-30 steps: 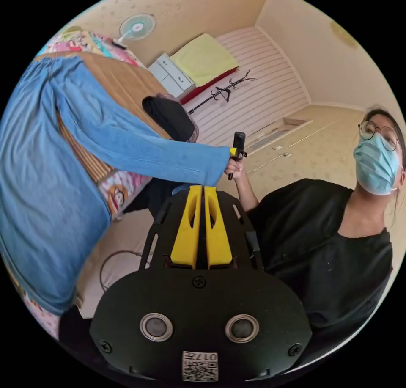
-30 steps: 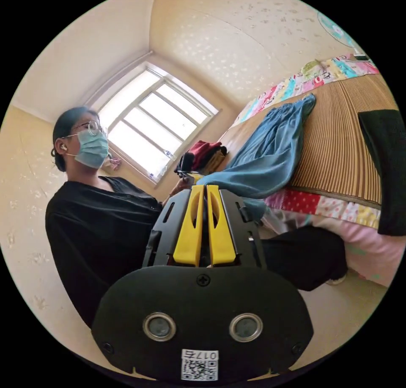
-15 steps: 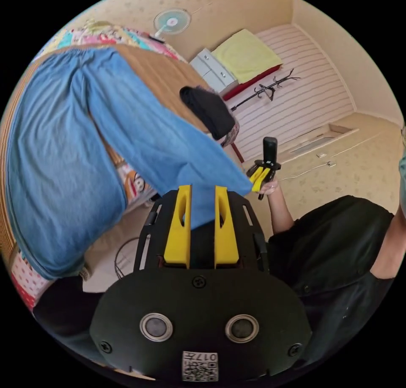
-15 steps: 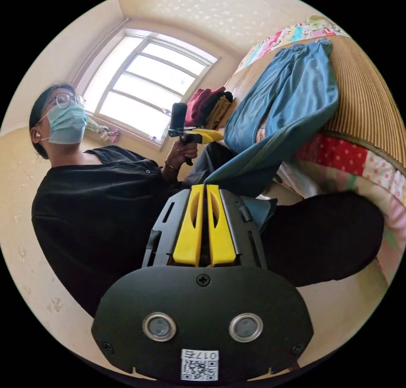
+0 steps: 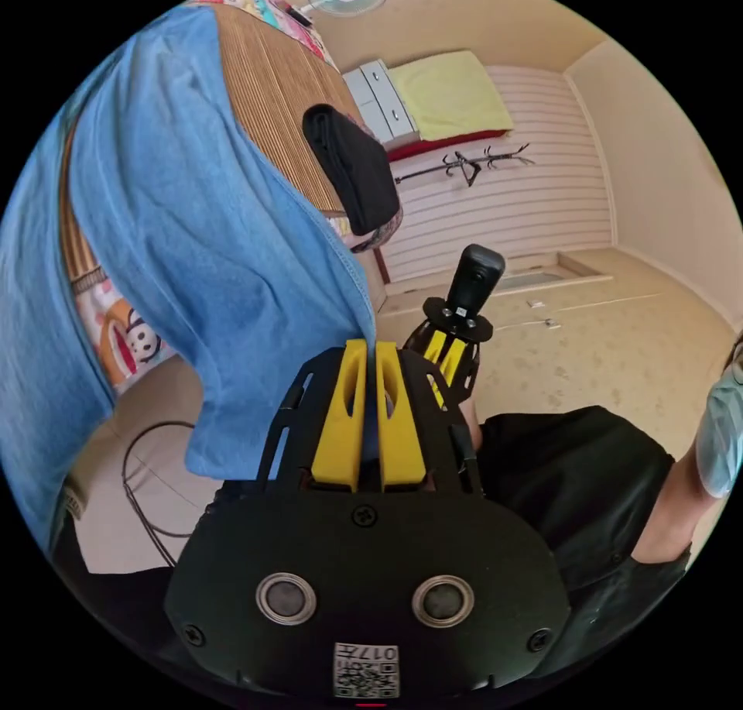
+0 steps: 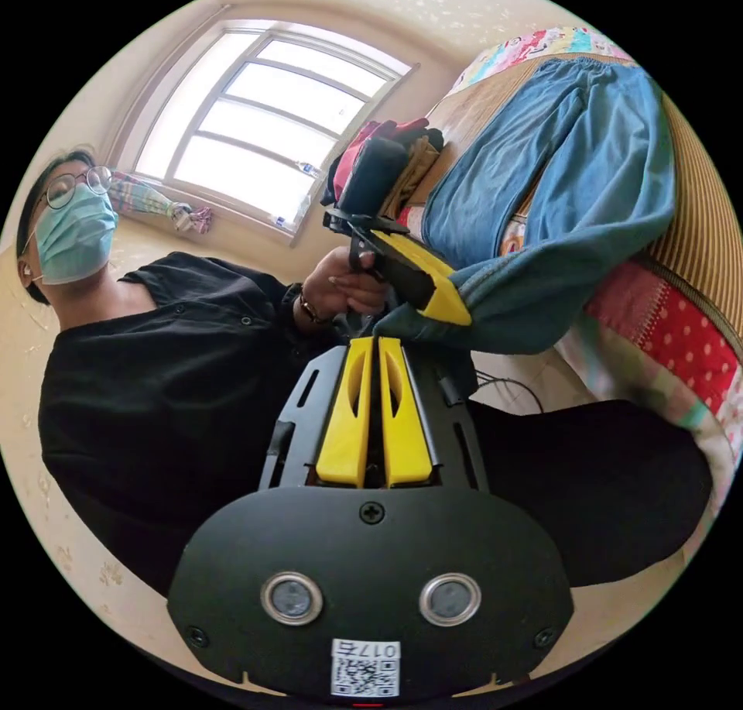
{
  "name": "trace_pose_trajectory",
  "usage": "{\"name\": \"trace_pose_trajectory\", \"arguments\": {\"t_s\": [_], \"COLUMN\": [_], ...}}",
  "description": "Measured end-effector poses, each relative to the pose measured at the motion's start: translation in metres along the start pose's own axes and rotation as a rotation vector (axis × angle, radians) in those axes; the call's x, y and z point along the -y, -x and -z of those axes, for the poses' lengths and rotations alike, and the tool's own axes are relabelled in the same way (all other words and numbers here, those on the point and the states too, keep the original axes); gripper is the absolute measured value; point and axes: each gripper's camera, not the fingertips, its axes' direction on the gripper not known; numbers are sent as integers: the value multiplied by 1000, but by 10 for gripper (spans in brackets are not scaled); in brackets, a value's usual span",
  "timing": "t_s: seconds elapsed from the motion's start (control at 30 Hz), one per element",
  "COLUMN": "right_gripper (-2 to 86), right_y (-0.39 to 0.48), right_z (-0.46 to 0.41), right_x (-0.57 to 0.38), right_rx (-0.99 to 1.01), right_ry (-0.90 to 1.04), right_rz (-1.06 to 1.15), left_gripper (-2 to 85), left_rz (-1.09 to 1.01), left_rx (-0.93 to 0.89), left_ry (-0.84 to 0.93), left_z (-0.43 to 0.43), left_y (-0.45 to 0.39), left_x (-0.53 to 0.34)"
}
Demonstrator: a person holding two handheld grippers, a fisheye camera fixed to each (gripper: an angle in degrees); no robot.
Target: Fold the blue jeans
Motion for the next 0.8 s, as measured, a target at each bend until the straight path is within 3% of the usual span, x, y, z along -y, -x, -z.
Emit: {"name": "trace_pose_trajectory", "arguments": {"t_s": [0.13,0.3,0.43,0.8], "right_gripper": [30,53,65,90], "right_y": [-10,-11,-6,25], "right_z": [32,8,-14,-46], "right_x": [-21,-13,-8,-14], "right_rx": [-29,24,-46,-116], "right_ry": [-239,-271,-293,-451], "right_rz": [-55,4,27,140], "left_gripper": [-7,-7,-6,-6], "left_rz": [14,44,67,87], "left_rx": [-133,-257,-384,-506], "left_ry": [-70,-120,-184,-255], "left_z": [30,52,74,86], "left_y": [15,31,43,51], "left_x": [0,6,8,14]}}
